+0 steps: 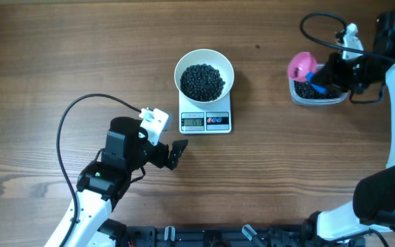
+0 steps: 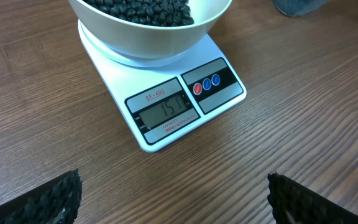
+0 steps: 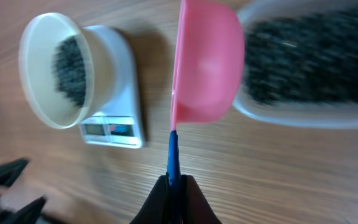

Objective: Scoop item into bowl and weigh 150g on scale
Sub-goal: 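Carry the scoop back and lay it in the bean tub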

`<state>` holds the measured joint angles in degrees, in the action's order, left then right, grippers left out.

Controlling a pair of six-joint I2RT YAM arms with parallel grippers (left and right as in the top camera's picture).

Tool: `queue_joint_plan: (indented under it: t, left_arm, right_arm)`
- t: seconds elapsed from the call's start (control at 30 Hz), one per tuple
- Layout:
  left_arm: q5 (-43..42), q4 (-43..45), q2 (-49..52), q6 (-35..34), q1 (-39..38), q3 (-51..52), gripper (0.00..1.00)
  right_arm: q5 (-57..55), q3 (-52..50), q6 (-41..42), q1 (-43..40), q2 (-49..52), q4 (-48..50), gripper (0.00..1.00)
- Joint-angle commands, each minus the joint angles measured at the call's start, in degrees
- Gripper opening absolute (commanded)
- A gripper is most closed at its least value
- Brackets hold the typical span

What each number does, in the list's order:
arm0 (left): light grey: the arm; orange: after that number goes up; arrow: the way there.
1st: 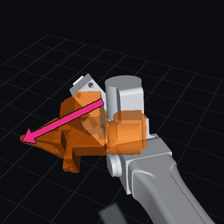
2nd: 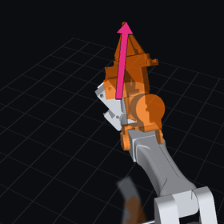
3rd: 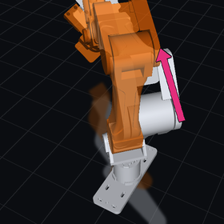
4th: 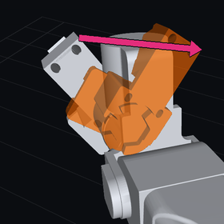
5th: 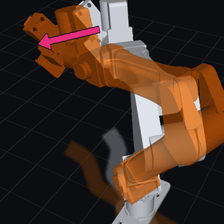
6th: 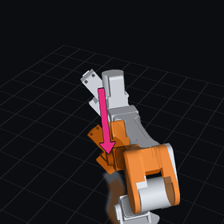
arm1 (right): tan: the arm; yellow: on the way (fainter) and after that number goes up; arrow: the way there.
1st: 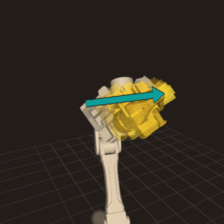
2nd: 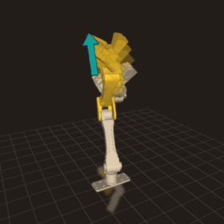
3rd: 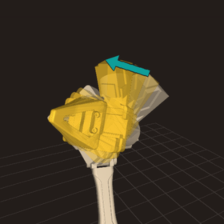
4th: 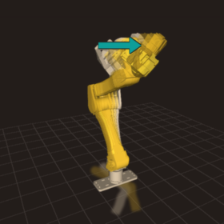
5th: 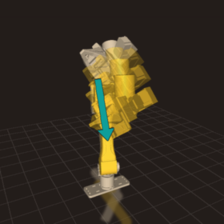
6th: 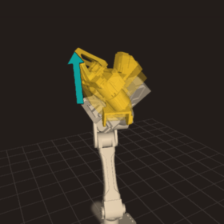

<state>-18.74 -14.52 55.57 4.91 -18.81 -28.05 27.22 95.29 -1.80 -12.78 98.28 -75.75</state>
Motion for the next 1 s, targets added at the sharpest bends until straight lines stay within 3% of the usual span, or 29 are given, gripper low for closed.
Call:
queue_joint_plan:
  t: [0.0, 0.17, 0.3, 0.4, 0.77, 0.97]
  left_arm:
    - [0.15, 0.11, -0.04, 0.66, -0.09, -1.09, 1.00]
    - [0.15, 0.13, -0.04, 0.68, -0.09, -1.09, 1.00]
    - [0.15, 0.13, -0.04, 0.66, -0.09, -1.09, 1.00]
    - [0.15, 0.13, -0.04, 0.68, -0.09, -1.09, 1.00]
    - [0.15, 0.11, -0.04, 0.66, -0.09, -1.09, 1.00]
    - [0.15, 0.11, -0.04, 0.68, -0.09, -1.09, 1.00]
  right_arm:
    - [-15.72, 0.72, 9.44, -0.57, -1.09, -0.02, 0.04]
    - [-29.66, 0.72, 15.52, 3.37, -1.09, 0.02, 0.04]
    - [-47.91, 0.72, 18.45, 12.66, -1.07, -1.51, 0.04]
    - [-51.80, 0.72, 18.29, 14.80, -1.05, -2.73, 0.04]
    - [-38.84, 0.72, 18.80, 14.51, -1.01, -0.79, 0.04]
    - [-15.21, -0.48, 18.97, 7.74, -1.01, 1.38, 0.04]
